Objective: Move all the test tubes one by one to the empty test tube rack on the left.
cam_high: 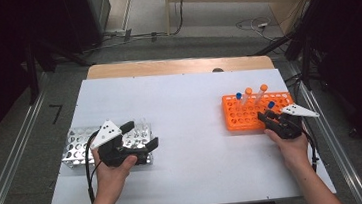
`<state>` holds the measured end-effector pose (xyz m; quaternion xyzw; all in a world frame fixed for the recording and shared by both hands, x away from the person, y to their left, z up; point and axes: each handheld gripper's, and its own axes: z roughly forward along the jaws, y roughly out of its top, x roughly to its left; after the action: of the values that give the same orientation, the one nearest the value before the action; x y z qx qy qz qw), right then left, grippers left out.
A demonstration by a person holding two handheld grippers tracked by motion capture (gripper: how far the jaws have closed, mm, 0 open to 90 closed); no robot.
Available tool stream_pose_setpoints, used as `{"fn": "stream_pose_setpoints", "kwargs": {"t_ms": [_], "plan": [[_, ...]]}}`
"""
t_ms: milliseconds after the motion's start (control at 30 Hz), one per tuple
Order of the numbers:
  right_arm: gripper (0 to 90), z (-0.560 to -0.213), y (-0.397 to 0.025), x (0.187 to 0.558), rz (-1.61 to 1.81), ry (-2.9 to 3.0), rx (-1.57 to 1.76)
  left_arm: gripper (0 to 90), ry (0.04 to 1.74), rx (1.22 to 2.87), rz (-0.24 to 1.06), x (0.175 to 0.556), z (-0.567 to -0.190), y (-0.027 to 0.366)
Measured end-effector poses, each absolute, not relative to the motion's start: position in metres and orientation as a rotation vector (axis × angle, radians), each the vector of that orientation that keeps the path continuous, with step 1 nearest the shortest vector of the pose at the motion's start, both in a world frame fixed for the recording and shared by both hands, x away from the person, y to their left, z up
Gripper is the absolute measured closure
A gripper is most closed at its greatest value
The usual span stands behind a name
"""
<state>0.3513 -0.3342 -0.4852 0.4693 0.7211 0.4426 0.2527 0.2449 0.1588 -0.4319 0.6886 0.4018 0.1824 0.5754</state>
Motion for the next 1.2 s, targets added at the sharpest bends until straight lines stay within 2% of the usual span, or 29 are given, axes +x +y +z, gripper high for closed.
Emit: {"fn": "stream_pose_setpoints", "kwargs": {"t_ms": [133, 167, 200, 733, 1200], "plan": [[65.5, -0.486, -0.333, 0.35, 1.202, 1.949, 1.269, 0.0, 0.941, 1.61, 0.429, 0.245, -0.432, 0.159], [74.0, -0.485, -0.334, 0.35, 1.221, 1.951, 1.253, 0.0, 0.941, 1.611, 0.429, 0.245, -0.432, 0.159], [74.4, -0.485, -0.334, 0.349, 1.245, 1.968, 1.253, 0.0, 0.942, 1.609, 0.429, 0.245, -0.431, 0.159], [74.9, -0.46, -0.334, 0.334, 1.328, 1.905, 1.17, 0.0, 0.919, 1.616, 0.44, 0.242, -0.427, 0.154], [74.9, -0.442, -0.301, 0.313, 1.413, 2.036, 1.044, 0.0, 0.882, 1.639, 0.428, 0.24, -0.423, 0.141]]}}
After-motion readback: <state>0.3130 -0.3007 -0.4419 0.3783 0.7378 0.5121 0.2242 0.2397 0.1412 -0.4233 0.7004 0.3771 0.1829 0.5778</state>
